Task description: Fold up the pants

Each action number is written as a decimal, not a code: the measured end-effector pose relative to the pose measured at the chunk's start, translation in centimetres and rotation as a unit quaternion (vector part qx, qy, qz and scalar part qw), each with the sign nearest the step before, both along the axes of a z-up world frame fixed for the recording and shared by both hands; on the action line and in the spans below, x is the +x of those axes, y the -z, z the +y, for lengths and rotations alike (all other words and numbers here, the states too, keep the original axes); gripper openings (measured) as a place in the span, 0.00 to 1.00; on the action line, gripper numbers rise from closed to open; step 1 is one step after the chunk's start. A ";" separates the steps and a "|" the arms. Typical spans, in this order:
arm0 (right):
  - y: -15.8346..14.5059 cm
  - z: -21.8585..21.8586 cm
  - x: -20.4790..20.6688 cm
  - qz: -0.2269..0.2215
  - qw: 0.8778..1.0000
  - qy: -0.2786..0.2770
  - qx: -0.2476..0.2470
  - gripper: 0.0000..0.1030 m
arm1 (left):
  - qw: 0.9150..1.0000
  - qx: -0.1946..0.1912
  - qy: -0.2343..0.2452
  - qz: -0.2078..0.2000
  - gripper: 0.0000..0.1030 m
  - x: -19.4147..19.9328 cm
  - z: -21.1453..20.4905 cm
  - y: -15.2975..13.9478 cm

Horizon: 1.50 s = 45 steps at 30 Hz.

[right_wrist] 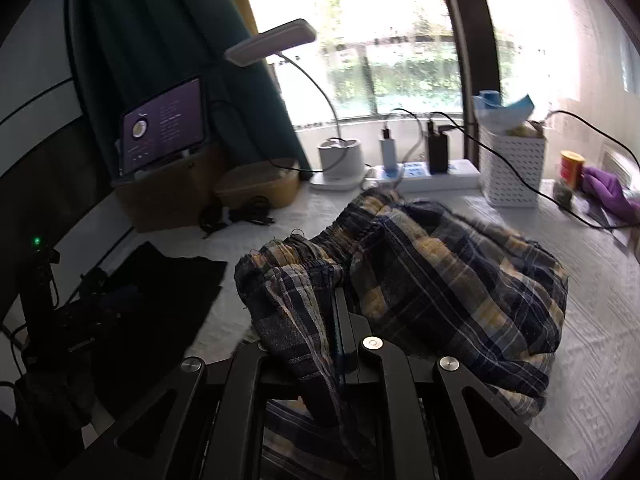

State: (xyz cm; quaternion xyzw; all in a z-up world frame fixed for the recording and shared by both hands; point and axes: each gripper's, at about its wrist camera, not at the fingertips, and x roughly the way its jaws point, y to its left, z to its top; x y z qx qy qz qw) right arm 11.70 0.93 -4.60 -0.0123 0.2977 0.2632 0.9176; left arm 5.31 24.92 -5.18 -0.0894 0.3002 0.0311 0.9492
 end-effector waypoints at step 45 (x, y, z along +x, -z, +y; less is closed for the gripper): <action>6.0 -3.5 -3.7 0.076 0.992 -0.101 -0.017 0.69 | 0.997 0.038 0.053 0.046 0.39 3.3 -9.5 -1.1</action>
